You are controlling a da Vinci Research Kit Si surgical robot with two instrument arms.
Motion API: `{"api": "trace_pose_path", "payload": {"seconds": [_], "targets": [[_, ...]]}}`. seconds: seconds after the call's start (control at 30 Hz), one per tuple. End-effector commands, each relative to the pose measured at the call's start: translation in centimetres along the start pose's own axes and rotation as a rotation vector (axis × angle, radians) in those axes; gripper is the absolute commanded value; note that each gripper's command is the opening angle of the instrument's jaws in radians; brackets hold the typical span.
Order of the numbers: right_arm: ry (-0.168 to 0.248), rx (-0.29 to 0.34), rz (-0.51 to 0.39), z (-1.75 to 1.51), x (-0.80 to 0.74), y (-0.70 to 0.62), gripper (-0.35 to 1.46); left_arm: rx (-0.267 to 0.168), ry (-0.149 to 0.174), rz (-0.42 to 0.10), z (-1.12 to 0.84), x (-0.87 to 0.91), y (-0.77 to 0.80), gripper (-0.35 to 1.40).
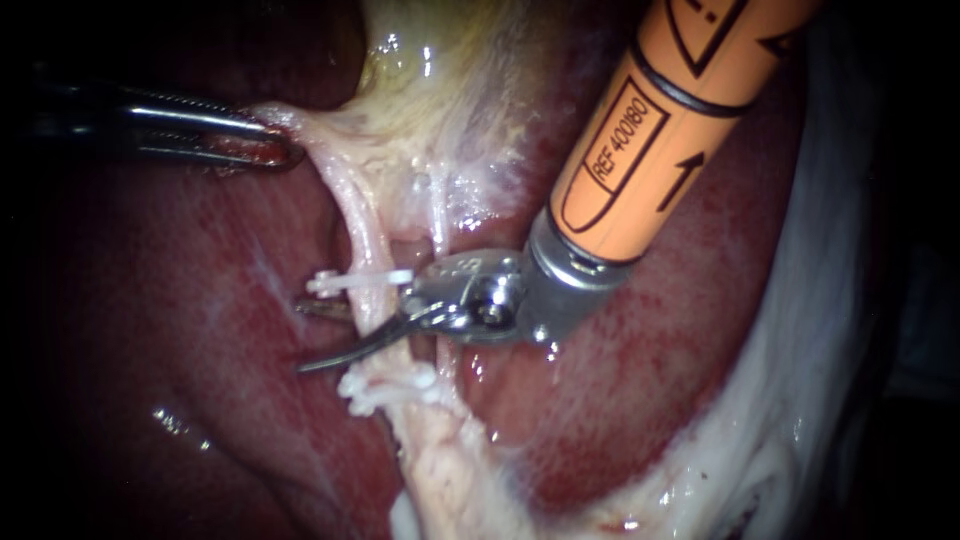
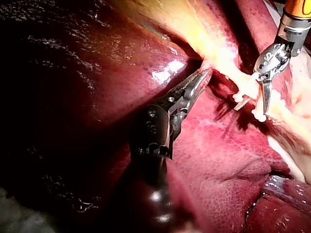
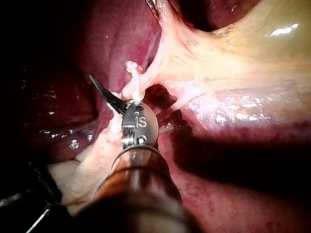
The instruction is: Go to the cutting position left tube
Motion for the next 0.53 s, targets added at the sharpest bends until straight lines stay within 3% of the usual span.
{"api": "trace_pose_path", "payload": {"seconds": [0.03,0.23,0.53], "targets": [[0.002,0.004,-0.001,0.00,0.02,-0.03,1.43,0.001,0.000,0.000,0.00,0.00,0.00,-0.35],[0.009,0.015,0.007,0.00,0.11,-0.17,1.43,0.001,0.000,0.000,0.00,-0.01,0.00,-0.35],[0.013,0.002,0.036,-0.01,0.07,-0.09,1.43,0.001,0.001,0.000,0.00,0.00,0.00,-0.35]]}}
